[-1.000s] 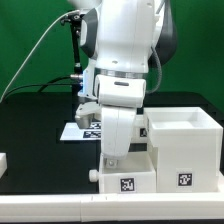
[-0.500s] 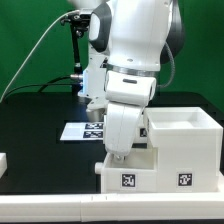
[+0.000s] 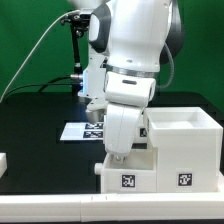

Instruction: Assemble drawer

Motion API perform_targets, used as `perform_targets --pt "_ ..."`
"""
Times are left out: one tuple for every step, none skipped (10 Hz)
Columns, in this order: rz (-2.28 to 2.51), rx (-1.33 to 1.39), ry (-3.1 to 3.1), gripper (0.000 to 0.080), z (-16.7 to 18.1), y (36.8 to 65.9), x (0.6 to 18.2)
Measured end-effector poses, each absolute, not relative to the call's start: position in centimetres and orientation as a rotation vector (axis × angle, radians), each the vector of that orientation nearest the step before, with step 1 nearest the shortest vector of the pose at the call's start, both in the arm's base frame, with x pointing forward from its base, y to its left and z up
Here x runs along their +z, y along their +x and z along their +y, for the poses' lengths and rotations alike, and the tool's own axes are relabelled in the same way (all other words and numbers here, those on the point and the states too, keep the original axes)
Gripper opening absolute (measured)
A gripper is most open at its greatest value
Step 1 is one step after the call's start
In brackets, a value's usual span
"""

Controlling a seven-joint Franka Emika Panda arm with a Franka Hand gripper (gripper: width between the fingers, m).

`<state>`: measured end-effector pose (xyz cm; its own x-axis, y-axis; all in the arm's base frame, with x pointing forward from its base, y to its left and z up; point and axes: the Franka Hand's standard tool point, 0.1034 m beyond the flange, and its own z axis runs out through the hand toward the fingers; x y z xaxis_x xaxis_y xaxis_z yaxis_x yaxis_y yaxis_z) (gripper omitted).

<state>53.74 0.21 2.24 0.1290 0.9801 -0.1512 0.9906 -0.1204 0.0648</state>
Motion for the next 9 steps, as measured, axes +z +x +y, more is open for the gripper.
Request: perform_targets --pt "1.978 -0.111 2.241 0.0039 -0.06 53.53 2.22" --pt "1.99 -0.111 2.231 0.0039 -0.17 53.44 2.17" --pt "2.017 -0.116 2.208 0.0039 -0.51 53.41 2.14" --pt "2.047 -0.124 2.184 0.0039 -0.81 53.36 2.07" --pt "2.063 -0.132 2.17 0.0039 -0.82 53.45 2.1" --pt "2.057 -0.134 2.176 0.0039 -0.86 53.45 2.1" --pt "2.055 -0.134 2.179 0.0039 -0.97 53.45 2.1" --pt "2.055 -0.134 2.179 0.0039 -0.97 53.45 2.1" --pt "2.055 -0.134 2.179 0.0039 -0.97 53.45 2.1"
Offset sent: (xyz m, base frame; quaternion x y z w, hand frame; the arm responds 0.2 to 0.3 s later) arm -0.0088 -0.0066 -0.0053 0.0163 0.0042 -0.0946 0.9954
